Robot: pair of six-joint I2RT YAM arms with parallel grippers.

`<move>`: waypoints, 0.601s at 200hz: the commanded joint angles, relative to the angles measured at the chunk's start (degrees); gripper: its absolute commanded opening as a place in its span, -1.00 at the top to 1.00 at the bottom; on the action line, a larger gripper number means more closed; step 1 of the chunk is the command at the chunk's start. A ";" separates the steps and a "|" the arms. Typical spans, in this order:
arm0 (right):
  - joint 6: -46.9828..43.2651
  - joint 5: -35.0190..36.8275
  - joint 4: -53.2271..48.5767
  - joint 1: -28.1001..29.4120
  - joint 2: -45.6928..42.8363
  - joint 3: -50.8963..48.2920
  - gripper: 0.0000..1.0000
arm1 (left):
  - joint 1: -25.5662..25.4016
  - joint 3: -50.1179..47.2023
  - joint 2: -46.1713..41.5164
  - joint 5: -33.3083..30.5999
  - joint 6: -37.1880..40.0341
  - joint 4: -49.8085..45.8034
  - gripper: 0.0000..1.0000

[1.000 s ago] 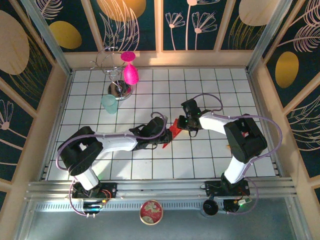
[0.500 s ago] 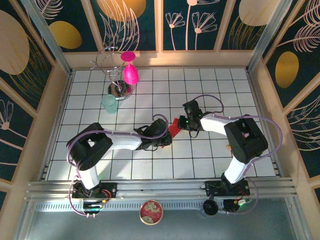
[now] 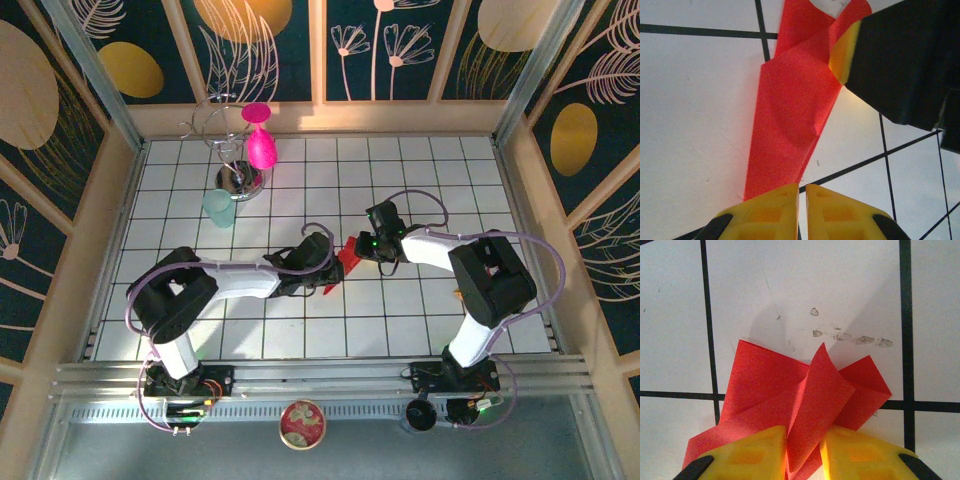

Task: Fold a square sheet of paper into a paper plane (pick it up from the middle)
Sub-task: Fold the wing for the fifth time at the center of the table.

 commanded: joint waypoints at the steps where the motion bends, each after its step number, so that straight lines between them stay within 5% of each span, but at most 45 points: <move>1: -0.25 -0.41 -3.07 -0.11 1.02 -2.34 0.49 | 0.48 1.69 2.19 -0.48 -1.31 -1.42 0.79; 120: 1.05 -0.88 -3.74 -1.14 -4.58 -1.44 0.46 | 0.48 -0.78 8.78 4.03 -1.02 -7.07 0.92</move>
